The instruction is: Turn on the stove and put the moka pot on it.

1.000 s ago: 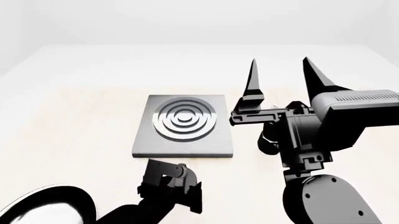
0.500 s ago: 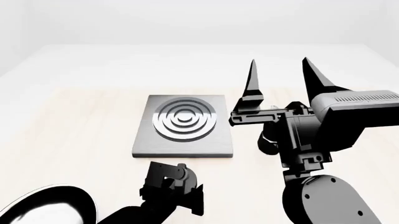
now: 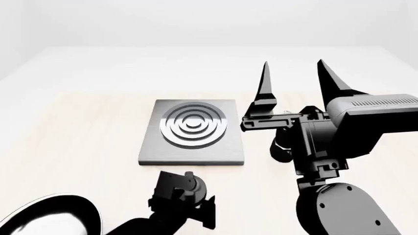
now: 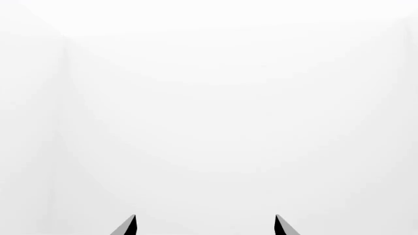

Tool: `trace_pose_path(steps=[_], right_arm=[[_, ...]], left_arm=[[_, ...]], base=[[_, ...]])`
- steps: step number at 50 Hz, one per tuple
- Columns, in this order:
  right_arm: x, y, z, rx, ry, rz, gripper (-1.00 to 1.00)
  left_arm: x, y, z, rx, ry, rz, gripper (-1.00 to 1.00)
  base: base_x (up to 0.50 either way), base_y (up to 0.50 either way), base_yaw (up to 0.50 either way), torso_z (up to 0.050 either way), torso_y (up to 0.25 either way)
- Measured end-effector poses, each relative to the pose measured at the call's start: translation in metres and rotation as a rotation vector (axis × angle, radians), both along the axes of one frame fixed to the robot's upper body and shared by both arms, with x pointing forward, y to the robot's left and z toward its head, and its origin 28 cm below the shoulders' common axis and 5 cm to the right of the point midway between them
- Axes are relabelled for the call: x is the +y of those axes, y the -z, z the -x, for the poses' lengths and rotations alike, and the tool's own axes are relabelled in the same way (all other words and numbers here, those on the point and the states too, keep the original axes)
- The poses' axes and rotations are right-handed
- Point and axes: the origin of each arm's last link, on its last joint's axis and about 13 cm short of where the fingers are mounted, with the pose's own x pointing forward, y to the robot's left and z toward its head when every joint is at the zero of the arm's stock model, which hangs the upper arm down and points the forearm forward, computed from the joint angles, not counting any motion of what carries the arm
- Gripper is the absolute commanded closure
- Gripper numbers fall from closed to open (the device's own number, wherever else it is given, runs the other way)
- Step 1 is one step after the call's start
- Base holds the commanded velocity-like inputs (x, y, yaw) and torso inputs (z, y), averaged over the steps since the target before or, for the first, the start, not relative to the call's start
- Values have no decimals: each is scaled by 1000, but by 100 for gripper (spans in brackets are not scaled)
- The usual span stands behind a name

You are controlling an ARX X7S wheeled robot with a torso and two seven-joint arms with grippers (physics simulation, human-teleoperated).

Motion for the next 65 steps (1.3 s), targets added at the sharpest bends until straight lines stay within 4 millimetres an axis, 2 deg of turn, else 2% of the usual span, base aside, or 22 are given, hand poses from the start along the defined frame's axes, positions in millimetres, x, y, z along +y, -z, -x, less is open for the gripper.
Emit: trace_pose_path(steps=[13,35,65], right_arm=[[0,-1,1,0,1,-2,-100],[-1,0,1,1,3,-5,-100],[-2,-2,1,-1,4,-4,-100]], left_arm=[[-5,-1,6,3,30,-3,-100],[-9,-17,5,-21,52,28,-100],[16,-96,-4,-379,-90,-9,-100]], base=[[0,0,0,0,0],[0,0,0,0,0],[0,0,0,0,0]])
